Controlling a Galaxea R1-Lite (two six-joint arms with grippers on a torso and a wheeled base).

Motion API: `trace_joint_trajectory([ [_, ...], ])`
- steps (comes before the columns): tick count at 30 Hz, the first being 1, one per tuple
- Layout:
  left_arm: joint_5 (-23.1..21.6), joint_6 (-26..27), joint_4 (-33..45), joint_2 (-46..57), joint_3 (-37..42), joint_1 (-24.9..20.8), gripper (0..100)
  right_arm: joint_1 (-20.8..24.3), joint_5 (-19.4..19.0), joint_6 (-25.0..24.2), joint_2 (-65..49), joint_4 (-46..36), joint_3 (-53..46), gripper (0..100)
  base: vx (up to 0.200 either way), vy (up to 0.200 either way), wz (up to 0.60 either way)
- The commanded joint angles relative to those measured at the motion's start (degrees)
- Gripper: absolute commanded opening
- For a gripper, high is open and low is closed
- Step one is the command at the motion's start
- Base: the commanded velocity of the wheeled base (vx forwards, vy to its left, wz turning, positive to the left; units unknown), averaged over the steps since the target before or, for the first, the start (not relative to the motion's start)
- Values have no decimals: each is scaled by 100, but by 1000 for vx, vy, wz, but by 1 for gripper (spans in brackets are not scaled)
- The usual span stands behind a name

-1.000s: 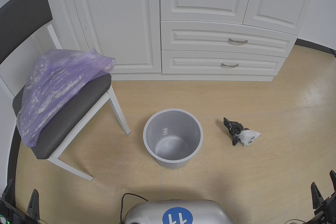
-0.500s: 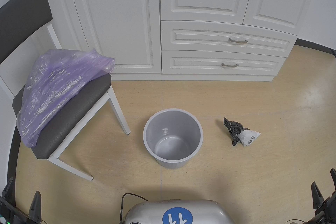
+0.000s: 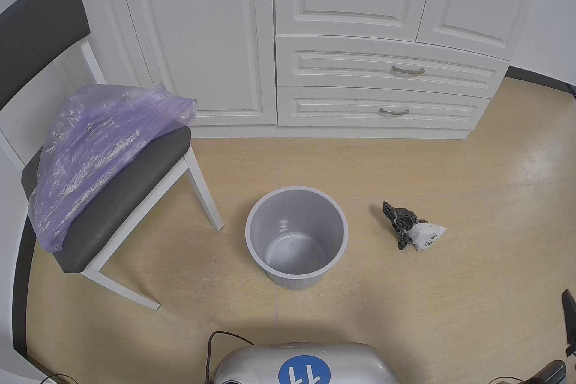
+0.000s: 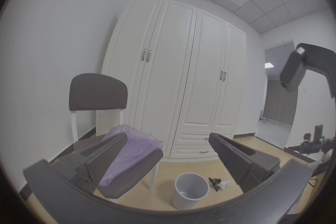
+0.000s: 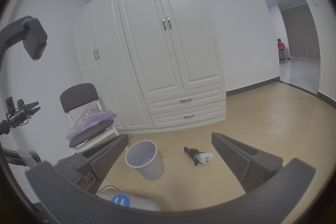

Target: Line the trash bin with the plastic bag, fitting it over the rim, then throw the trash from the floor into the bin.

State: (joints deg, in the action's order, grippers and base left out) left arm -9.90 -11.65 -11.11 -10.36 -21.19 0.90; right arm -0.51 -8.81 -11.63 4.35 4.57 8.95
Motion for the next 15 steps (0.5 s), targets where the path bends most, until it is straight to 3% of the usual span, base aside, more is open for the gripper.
trace_joint_trajectory([
  [1,-126,612,399,-2857,-2091,578,100,-239,-94,-15,2738,-308,2331,100,0,0,0],
  [3,-109,1042,636,-3429,-2364,1026,100,-248,55,-15,3300,-317,2761,100,0,0,0],
  [5,-109,1218,715,-3578,-2416,1158,100,-248,108,-6,3441,-317,2858,100,0,0,0],
  [6,-100,2115,1049,-4061,-2478,1632,100,-221,266,3,3854,-308,3131,100,0,0,0],
  [7,-65,2589,1190,-4290,-2452,1835,100,-186,275,3,4012,-281,3166,100,0,0,0],
  [10,427,3547,1383,-4835,-2346,2300,100,-116,231,12,4320,-246,3148,100,0,0,0],
  [12,902,3960,1348,-5169,-2241,2467,100,-63,284,38,4557,-229,3183,100,0,0,0],
  [15,1271,4162,1225,-5643,-2162,2643,100,-63,266,73,4706,-167,3122,100,0,0,0],
])
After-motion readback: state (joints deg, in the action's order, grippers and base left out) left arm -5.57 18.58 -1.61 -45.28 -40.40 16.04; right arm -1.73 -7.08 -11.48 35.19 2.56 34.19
